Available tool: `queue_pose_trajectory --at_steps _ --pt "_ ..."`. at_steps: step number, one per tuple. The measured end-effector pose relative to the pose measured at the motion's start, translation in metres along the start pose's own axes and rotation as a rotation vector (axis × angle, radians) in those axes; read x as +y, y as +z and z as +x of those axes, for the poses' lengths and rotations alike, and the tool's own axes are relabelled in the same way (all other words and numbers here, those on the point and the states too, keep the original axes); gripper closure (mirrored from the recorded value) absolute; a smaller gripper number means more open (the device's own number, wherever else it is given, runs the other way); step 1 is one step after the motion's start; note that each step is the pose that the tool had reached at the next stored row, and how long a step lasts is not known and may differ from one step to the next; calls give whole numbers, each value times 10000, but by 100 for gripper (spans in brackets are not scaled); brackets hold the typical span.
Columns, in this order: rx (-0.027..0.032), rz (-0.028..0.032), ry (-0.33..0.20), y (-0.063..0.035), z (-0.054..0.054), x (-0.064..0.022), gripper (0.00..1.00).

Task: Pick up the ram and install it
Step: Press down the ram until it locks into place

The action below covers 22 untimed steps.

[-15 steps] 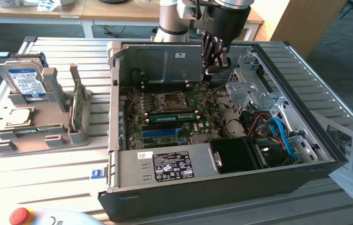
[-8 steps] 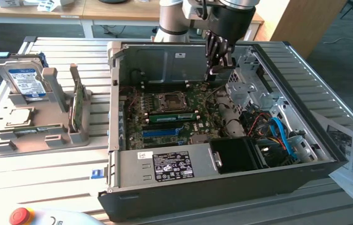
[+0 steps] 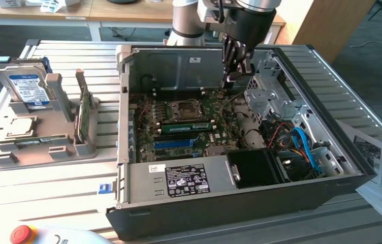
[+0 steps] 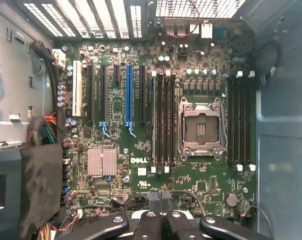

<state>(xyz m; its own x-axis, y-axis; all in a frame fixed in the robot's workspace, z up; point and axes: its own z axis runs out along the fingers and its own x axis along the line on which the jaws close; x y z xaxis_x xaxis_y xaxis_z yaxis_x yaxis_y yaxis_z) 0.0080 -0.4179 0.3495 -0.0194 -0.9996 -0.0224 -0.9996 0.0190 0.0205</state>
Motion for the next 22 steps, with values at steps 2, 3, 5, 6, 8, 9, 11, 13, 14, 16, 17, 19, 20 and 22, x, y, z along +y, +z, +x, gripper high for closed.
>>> queue_pose_trajectory --at_steps 2,3,5,6,8,9,11,13,14,16,17,19,20,22 --pt "-1 0 0 15 0 -1 89" --pt "0 0 1 19 0 -1 89" --pt "-1 0 0 31 1 -2 89" --pt "-2 0 0 39 1 -2 89" --pt "0 0 0 56 1 -3 89" --pt "-1 1 0 66 1 -4 89" --pt "-1 0 1 88 2 -5 89" --pt "-1 0 1 112 2 -6 89" --pt "0 0 0 125 3 -6 89" --pt "0 0 0 148 3 -7 89" --pt "0 1 0 158 4 -8 89" --pt "0 0 0 175 4 -9 89" --pt "-1 0 0 183 4 -9 89" --pt "-1 0 0 198 4 -10 89"
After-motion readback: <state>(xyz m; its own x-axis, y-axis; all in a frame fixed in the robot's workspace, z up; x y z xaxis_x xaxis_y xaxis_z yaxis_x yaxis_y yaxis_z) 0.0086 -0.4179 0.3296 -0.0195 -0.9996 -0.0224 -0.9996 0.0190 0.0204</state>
